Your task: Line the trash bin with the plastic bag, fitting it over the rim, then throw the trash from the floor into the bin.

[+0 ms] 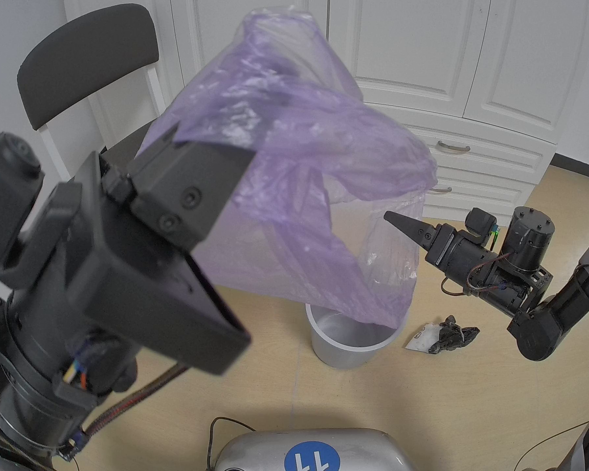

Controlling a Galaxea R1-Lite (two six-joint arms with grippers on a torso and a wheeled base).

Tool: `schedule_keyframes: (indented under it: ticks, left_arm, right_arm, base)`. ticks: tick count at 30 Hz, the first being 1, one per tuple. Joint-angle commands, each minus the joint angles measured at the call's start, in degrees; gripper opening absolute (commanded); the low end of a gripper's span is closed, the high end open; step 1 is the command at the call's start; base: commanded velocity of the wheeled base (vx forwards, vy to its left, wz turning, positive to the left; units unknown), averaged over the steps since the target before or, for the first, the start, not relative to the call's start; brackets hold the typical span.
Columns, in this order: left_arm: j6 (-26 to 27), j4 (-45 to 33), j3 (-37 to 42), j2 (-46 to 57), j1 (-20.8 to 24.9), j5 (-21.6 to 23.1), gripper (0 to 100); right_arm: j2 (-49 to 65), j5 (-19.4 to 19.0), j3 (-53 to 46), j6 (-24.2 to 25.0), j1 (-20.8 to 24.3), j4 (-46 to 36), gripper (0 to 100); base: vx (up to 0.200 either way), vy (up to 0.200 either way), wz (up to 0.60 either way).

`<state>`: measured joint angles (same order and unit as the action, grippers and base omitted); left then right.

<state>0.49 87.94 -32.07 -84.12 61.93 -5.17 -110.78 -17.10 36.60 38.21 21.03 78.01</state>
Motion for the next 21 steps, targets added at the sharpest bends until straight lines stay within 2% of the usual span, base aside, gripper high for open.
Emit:
schedule_keyframes:
  ticks: [1,5,16,21]
  left_arm:
    - [0.0,0.0,1.0,0.4,2.5,0.1,0]
    - [0.0,0.0,1.7,0.9,4.4,0.1,0]
    - [0.1,0.0,2.1,1.8,4.6,0.1,0]
    - [0.0,0.0,2.1,1.7,4.6,0.2,0]
  right_arm:
    - [-0.2,0.0,-1.0,-0.1,-0.2,0.6,100]
    - [-0.1,0.1,-1.0,-0.4,-0.2,0.7,100]
    - [0.8,0.1,-1.0,-3.0,-3.0,0.7,100]
    - [3.1,-1.8,-2.1,-3.8,-4.6,0.7,100]
  base:
    - [0.0,0.0,0.0]
    - [0.0,0.0,0.0]
    - [0.0,0.0,0.0]
    - [0.0,0.0,0.0]
